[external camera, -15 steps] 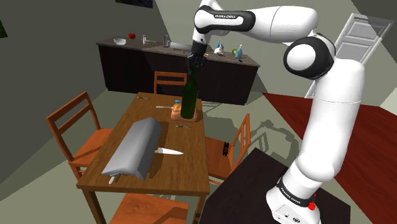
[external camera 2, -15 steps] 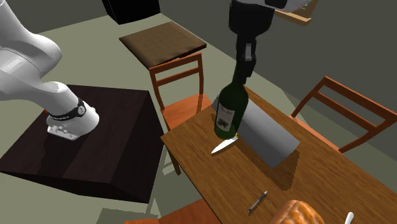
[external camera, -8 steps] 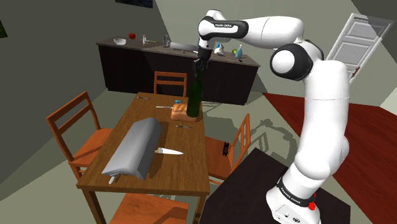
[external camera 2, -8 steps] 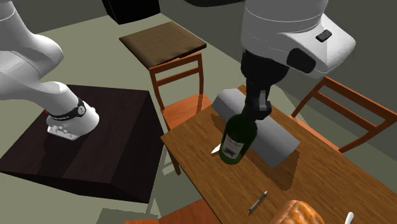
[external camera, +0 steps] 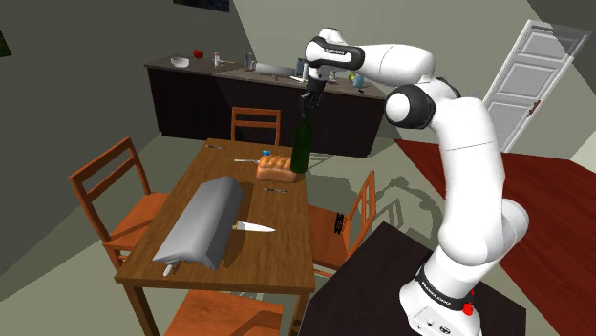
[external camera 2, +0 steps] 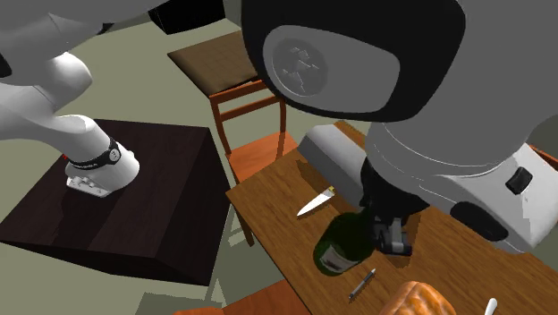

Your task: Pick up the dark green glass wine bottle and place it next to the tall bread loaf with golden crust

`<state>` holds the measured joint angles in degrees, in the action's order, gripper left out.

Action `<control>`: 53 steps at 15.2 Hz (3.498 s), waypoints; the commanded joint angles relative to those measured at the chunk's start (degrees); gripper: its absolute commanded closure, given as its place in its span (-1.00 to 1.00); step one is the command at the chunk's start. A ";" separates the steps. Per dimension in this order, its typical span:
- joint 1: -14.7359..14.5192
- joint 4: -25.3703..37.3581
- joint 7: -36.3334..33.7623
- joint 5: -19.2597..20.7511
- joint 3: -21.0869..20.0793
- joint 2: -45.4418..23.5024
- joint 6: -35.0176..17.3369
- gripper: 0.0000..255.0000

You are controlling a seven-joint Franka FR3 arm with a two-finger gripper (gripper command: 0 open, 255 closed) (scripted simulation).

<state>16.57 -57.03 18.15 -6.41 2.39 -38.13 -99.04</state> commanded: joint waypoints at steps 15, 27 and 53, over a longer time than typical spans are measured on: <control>3.77 5.46 4.34 -0.86 0.23 -10.11 -4.35 1.00; 3.56 -2.35 5.20 -1.16 0.15 -10.93 -12.94 1.00; 3.55 -6.31 6.19 -1.65 -0.16 -16.31 -22.24 -1.00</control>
<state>20.12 -63.36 24.33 -8.05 2.22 -54.45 -121.28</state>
